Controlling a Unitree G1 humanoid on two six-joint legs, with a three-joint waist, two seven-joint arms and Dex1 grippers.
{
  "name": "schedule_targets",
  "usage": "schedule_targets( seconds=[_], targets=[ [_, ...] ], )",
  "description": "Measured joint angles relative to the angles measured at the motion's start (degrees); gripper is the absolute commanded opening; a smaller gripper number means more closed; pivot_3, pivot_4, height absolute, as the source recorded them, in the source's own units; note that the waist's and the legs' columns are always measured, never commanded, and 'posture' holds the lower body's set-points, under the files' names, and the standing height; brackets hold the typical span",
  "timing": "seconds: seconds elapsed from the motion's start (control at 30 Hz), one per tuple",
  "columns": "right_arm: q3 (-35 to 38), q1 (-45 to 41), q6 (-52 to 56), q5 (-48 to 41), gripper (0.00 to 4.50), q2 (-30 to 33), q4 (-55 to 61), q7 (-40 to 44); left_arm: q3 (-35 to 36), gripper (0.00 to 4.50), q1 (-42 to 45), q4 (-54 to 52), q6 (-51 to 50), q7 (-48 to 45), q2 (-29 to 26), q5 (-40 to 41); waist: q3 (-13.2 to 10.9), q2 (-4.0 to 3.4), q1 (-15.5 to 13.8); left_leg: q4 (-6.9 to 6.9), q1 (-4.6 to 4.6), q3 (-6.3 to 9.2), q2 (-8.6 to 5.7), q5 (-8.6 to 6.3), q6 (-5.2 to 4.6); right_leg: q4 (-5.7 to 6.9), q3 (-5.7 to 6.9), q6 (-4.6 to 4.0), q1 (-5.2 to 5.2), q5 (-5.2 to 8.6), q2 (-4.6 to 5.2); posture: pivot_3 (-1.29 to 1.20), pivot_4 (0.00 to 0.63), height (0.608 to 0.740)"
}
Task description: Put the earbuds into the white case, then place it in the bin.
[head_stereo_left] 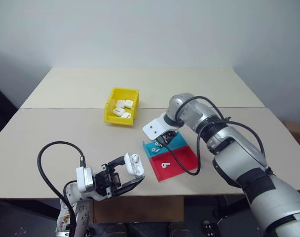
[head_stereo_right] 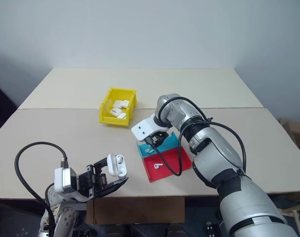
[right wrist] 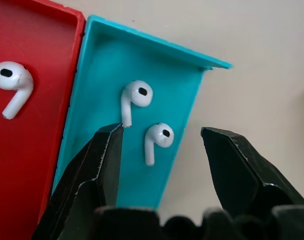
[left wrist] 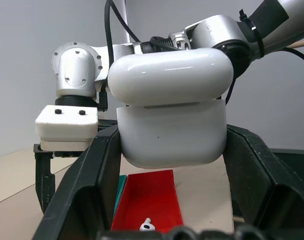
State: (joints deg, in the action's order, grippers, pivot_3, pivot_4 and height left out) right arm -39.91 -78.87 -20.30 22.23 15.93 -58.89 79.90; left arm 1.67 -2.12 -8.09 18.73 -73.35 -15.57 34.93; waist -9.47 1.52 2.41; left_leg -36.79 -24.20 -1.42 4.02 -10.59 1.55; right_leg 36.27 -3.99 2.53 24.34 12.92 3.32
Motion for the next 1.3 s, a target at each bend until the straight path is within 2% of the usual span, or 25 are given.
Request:
schedule_targets(
  seconds=[0.3,0.43,0.9,1.3],
  targets=[
    [0.1,-0.9,-3.2,2.9,2.98,-2.1,-5.6,-2.5,-0.8,2.77,-0.4,0.0,1.2,0.6,0.0,-0.6,0.0,0.0,0.1,0.0,0.02,0.0,0.0,0.0,0.0,0.04,0.0,-0.02,0.01,0.01,-0.01,0.0,0.15,0.74],
    [0.2,-0.9,-3.5,3.7,2.16,-2.9,-7.2,-3.5,-1.0,2.77,-0.4,0.0,1.8,0.7,0.0,-0.9,0.0,-0.01,0.1,0.0,0.02,0.0,0.0,0.0,0.0,0.04,0.0,-0.02,0.01,0.01,-0.01,0.0,0.15,0.74],
    [0.5,-1.4,-4.5,7.0,2.16,-3.7,-10.0,-7.8,-1.5,2.77,0.3,0.0,2.3,1.6,-0.1,-1.3,0.0,-0.01,0.1,0.0,0.02,0.0,0.0,0.0,0.0,0.05,0.0,-0.02,0.01,0.01,-0.01,0.0,0.15,0.74],
    [0.7,-1.5,-5.5,8.0,2.16,-4.3,-10.5,-7.7,-1.8,2.77,0.8,0.0,2.5,2.3,-0.1,-1.6,0.0,-0.01,0.1,0.01,0.03,0.0,0.0,0.0,0.0,0.07,0.0,-0.02,0.0,0.01,-0.01,0.0,0.15,0.74]
  ],
)
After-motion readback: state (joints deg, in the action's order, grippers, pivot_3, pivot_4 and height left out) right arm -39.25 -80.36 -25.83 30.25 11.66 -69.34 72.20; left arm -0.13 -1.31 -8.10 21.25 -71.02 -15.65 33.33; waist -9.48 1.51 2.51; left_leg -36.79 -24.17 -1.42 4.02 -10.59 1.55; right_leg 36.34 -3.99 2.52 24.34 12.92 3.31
